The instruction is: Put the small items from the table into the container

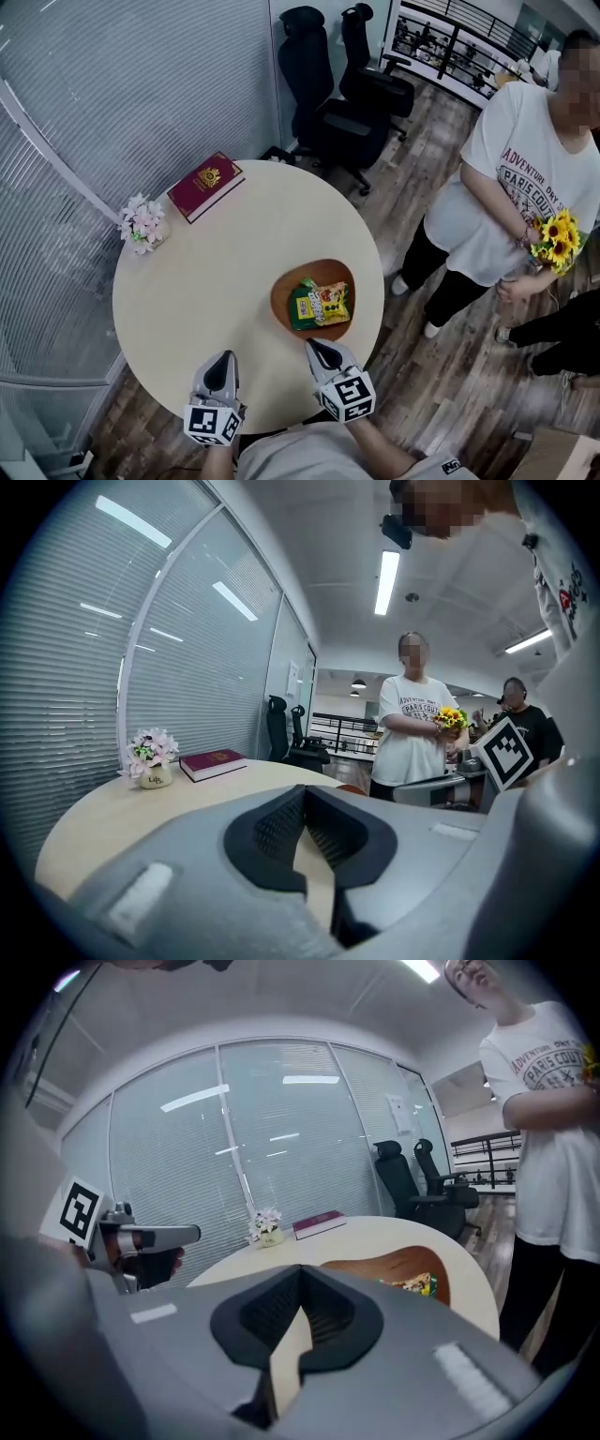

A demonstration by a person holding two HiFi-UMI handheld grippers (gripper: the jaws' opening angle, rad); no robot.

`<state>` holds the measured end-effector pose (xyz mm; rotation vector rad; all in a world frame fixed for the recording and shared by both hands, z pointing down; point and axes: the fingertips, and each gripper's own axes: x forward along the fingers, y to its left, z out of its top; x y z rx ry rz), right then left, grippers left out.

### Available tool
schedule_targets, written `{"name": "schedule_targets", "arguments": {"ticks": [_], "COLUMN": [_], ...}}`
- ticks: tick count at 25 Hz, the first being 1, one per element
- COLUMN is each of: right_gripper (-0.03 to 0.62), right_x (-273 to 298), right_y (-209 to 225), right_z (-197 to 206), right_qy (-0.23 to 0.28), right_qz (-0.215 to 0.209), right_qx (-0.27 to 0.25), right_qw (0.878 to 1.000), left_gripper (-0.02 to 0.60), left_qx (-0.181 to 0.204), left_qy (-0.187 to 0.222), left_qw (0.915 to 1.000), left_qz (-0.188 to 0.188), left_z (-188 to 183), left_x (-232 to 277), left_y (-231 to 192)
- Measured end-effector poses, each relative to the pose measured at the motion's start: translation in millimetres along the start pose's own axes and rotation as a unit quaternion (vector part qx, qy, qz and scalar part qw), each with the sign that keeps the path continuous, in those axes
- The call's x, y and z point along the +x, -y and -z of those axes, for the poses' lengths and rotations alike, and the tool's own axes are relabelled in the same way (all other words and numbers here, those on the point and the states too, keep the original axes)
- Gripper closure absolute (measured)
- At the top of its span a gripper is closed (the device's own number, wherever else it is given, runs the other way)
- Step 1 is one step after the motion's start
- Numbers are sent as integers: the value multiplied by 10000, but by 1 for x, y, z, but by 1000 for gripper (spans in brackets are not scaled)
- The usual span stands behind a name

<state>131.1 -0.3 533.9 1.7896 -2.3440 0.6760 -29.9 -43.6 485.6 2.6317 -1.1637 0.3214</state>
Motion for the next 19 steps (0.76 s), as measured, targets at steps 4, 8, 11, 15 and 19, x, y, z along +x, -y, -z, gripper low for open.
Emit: {"name": "schedule_targets", "arguments": {"ticks": [4,8,11,15,19], "right_gripper": [592,592,592,592,592], "right_x": [-7,-18,-24,-25,-25], "right_y": [13,25,37,46,57], "right_z": [4,5,4,3,0], "right_qy": [-70,-81,-79,-95,-55], "right_qz": [116,249,375,434,489], "right_qx": [15,-4,-25,-70,-83], "right_qw": [9999,9997,9993,9990,9988], "left_gripper": [584,584,584,584,584], "left_qx": [28,62,97,108,167], "left_qy": [-17,-34,-64,-145,-124], "left_qw": [10000,10000,9999,9998,9998], "left_qz": [-15,-21,14,12,68], "left_z": [5,0,0,6,10], "left_x": [-2,-4,-1,1,9], "left_y": [1,5,7,5,10]}}
